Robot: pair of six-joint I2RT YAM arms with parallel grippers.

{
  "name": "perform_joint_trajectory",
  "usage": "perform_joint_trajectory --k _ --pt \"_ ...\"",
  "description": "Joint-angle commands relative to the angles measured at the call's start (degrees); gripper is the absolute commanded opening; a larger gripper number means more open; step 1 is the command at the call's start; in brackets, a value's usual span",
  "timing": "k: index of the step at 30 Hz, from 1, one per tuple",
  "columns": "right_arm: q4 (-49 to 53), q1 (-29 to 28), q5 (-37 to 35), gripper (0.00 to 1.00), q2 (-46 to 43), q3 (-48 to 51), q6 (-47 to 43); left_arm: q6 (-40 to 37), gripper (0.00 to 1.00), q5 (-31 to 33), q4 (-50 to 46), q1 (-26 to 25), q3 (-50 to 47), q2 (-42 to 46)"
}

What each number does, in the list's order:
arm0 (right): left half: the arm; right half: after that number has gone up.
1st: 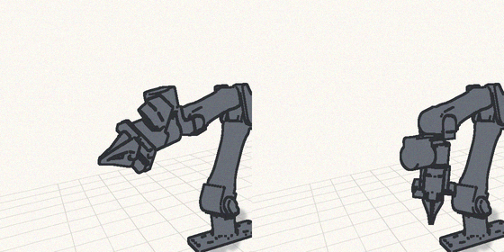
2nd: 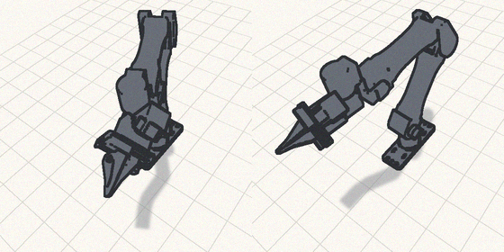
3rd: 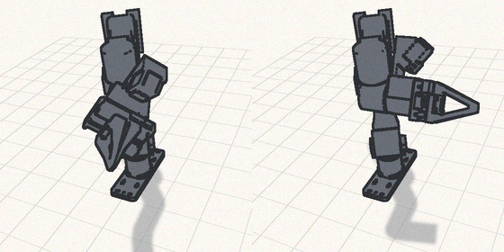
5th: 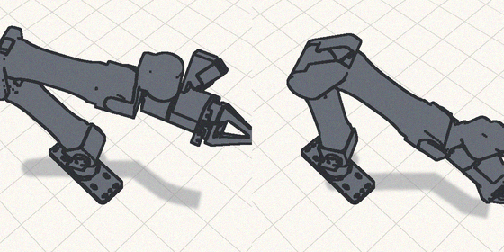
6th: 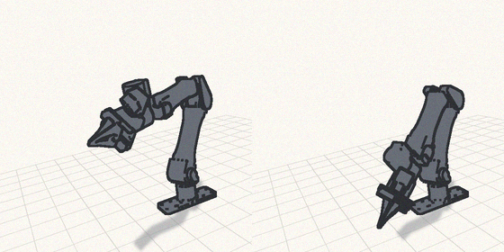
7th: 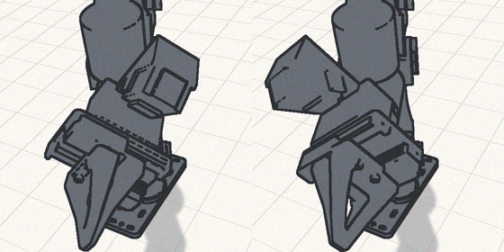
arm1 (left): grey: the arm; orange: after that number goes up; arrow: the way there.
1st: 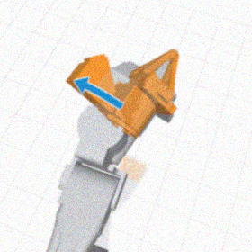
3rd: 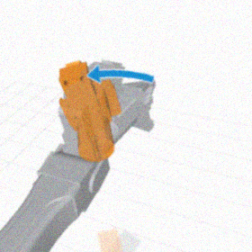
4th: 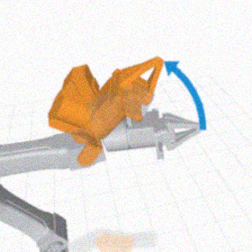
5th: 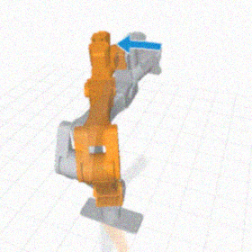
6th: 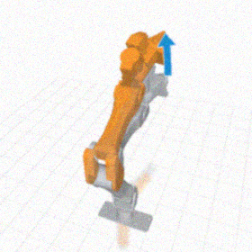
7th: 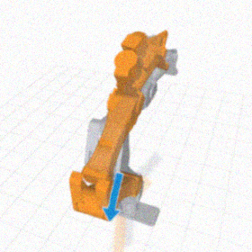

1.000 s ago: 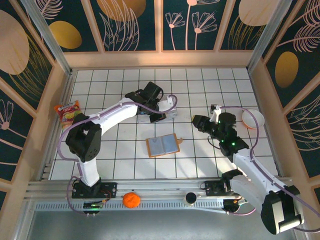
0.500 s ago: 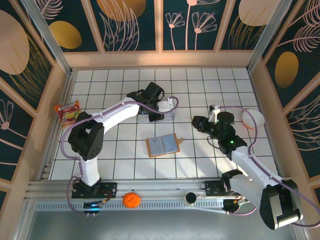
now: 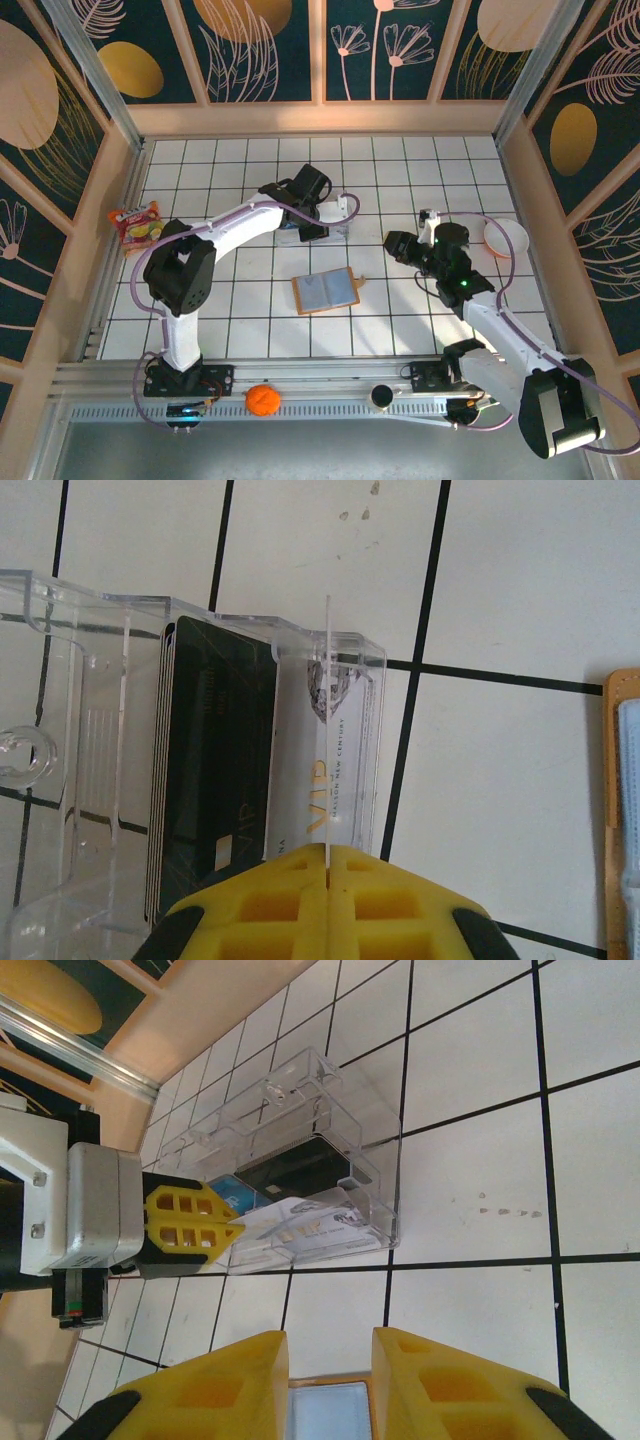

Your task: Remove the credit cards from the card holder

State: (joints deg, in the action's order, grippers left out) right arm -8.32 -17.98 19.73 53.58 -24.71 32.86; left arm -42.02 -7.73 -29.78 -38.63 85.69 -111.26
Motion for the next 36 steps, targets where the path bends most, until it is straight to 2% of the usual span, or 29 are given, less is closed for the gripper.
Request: perform_joint_trajectory --k 1,17,36 --pt "-1.08 0.58 1.1 0.28 0.43 -1.4 -1.13 -1.61 0.0 1.02 0.08 -0.04 1.6 -1.63" --pt "-1.79 0.96 2.31 0.29 1.17 -1.57 -0.61 -1.67 0.0 2.11 2.2 -0.09 0.97 -2.92" --pt "-1.26 1.1 2.51 0.29 0.58 -1.48 -0.61 0.21 0.0 1.48 -0.18 -0.07 1.12 -4.13"
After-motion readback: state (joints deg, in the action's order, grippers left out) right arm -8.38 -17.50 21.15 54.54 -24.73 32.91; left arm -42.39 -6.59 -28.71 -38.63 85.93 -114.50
